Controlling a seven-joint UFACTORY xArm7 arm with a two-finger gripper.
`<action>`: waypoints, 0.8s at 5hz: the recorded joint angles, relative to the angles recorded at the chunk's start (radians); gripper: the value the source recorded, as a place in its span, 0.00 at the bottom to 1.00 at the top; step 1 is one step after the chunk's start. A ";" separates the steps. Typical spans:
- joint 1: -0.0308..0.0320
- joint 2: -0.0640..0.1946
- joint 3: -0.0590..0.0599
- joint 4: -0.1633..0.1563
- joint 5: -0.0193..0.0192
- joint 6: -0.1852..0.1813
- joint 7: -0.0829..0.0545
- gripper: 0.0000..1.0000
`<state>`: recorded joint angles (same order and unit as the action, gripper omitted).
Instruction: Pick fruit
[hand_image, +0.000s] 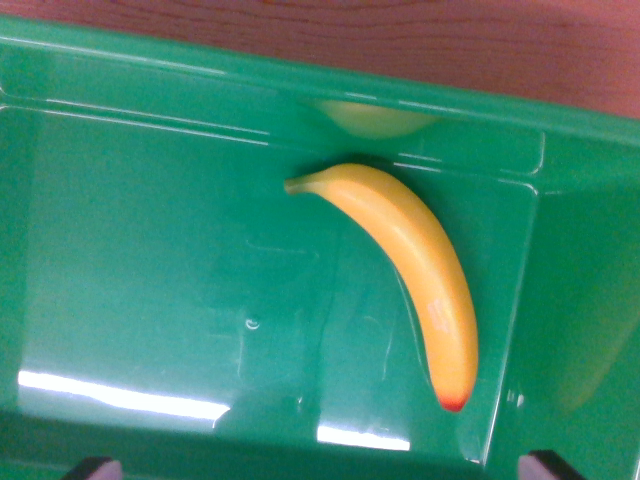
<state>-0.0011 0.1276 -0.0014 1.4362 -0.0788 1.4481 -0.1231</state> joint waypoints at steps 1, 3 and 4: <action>-0.0056 0.012 -0.003 -0.022 0.0001 -0.039 -0.026 0.00; -0.0116 0.026 -0.007 -0.046 0.0002 -0.082 -0.053 0.00; -0.0116 0.026 -0.007 -0.046 0.0002 -0.082 -0.053 0.00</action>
<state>-0.0128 0.1533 -0.0080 1.3901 -0.0786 1.3662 -0.1762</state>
